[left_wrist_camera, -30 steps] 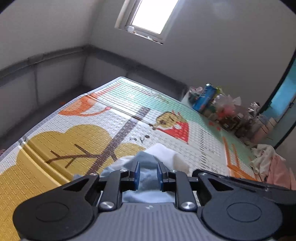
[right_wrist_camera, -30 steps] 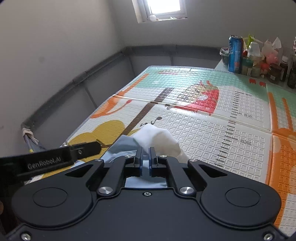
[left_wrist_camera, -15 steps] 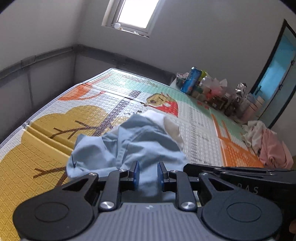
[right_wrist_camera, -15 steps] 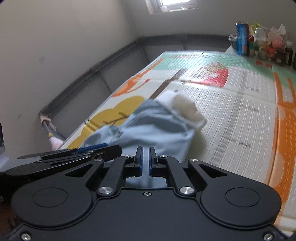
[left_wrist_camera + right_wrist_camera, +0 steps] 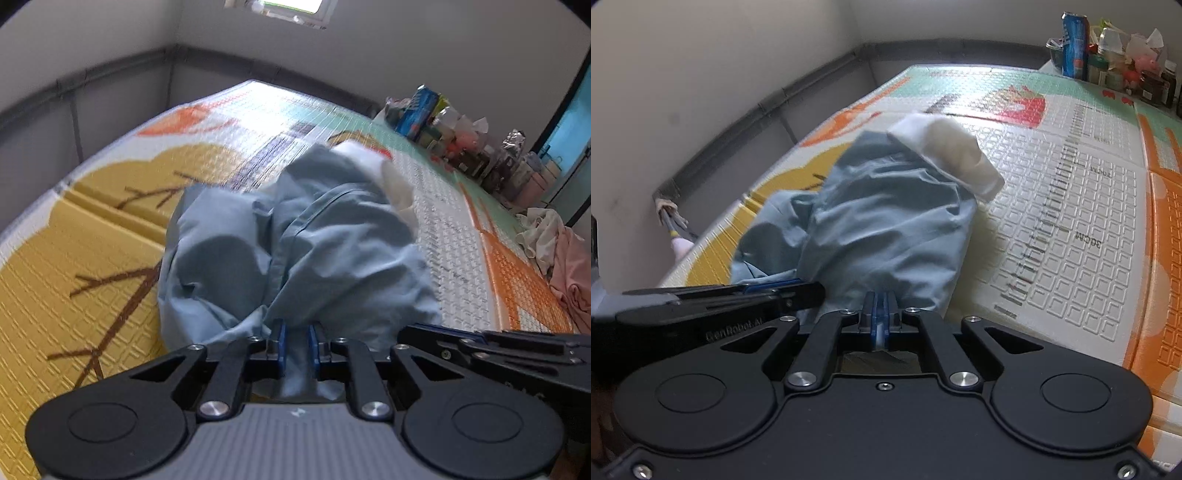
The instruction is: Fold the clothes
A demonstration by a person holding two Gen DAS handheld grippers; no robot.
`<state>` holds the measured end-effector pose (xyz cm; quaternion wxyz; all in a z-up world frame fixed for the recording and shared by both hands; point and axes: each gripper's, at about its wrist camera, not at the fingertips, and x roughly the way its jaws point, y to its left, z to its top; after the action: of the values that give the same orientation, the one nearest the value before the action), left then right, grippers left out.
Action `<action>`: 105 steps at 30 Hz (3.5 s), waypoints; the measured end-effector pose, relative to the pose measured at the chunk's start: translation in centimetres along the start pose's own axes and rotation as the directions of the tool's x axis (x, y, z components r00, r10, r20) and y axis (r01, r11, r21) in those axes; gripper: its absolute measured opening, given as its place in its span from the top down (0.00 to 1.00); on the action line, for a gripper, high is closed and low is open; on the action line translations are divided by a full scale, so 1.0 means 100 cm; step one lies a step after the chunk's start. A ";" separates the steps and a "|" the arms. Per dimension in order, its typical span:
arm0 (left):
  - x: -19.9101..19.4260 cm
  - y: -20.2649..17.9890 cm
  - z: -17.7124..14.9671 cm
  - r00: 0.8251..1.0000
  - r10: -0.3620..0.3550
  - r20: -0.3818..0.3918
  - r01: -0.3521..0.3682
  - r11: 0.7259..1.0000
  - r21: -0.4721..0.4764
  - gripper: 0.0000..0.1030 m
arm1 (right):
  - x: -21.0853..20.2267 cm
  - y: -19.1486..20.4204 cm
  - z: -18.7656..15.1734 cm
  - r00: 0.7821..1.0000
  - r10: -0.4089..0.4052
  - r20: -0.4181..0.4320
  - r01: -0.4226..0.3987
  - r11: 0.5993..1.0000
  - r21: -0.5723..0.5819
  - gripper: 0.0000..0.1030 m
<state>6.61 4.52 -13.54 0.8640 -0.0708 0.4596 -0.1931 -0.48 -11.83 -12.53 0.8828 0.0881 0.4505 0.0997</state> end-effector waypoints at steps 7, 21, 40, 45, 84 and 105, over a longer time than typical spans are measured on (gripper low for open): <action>-0.009 0.000 0.001 1.000 -0.013 0.006 0.013 1.000 -0.015 0.87 | -0.003 -0.006 0.003 1.000 0.026 -0.008 -0.026 0.999 0.036 0.97; -0.085 -0.042 0.031 0.994 0.103 -0.022 -0.103 0.995 -0.006 0.31 | -0.085 0.016 0.036 0.996 -0.047 -0.071 0.050 0.998 0.048 0.59; -0.135 -0.081 -0.003 0.956 0.192 -0.224 -0.174 0.980 0.096 0.18 | -0.156 0.024 0.010 0.965 -0.158 -0.210 0.165 0.986 0.016 0.24; -0.144 -0.086 0.001 0.947 0.199 -0.251 -0.178 0.978 0.104 0.15 | -0.167 0.023 0.009 0.963 -0.157 -0.220 0.166 0.986 0.021 0.24; -0.160 -0.091 0.046 0.967 0.212 -0.144 -0.205 0.977 0.059 0.10 | -0.184 0.024 0.048 0.965 -0.180 -0.190 0.187 0.982 0.022 0.20; -0.157 -0.091 0.045 0.945 0.312 -0.098 -0.314 0.949 -0.007 0.13 | -0.177 0.021 0.048 0.965 -0.169 -0.202 0.177 0.984 0.023 0.20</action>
<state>-0.02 2.22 3.83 0.8598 0.0028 0.5080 -0.0516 -6.95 -14.67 4.50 0.8365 0.0559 0.5447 0.0214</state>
